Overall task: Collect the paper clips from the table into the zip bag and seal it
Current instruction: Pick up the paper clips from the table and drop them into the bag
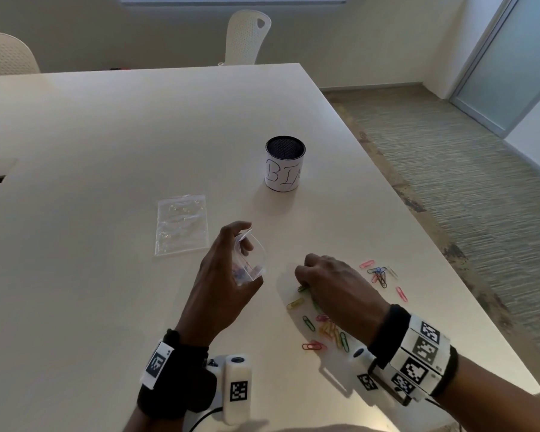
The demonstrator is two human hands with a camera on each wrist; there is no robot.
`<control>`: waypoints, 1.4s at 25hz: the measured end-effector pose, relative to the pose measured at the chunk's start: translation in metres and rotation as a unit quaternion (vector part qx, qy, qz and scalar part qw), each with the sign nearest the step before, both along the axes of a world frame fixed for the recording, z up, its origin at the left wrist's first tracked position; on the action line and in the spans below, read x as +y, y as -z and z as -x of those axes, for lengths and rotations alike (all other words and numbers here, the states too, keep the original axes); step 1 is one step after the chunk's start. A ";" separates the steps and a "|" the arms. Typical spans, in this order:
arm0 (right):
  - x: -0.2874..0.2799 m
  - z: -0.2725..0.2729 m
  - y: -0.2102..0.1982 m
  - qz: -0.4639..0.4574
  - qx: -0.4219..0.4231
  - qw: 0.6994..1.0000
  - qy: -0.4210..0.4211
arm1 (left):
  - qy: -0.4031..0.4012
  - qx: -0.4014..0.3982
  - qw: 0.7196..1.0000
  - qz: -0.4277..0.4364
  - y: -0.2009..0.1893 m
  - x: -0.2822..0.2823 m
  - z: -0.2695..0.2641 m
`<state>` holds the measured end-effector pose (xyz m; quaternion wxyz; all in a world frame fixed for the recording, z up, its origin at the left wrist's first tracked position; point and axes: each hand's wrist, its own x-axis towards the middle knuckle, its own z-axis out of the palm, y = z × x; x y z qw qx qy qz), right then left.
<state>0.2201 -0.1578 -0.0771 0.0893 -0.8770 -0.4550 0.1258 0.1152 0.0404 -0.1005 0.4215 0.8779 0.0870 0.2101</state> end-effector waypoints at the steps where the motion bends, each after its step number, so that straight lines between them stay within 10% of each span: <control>1: 0.002 0.000 -0.001 0.003 -0.007 1.000 -0.003 | 0.000 0.000 1.000 0.000 0.000 0.000 0.000; 9: -0.003 -0.039 -0.001 -0.080 0.091 0.989 0.087 | -0.005 0.005 1.000 0.012 0.000 0.002 0.001; 20: 0.018 -0.020 -0.041 -0.377 0.353 0.845 0.142 | 0.000 0.007 1.000 0.003 0.000 0.001 0.001; 27: 0.052 0.007 -0.044 -0.341 0.185 0.920 0.048 | 0.002 0.032 0.999 0.036 -0.001 -0.001 0.000; 35: 0.046 0.001 -0.060 -0.334 0.150 0.931 0.020 | 0.005 0.017 1.000 0.022 -0.001 0.000 0.001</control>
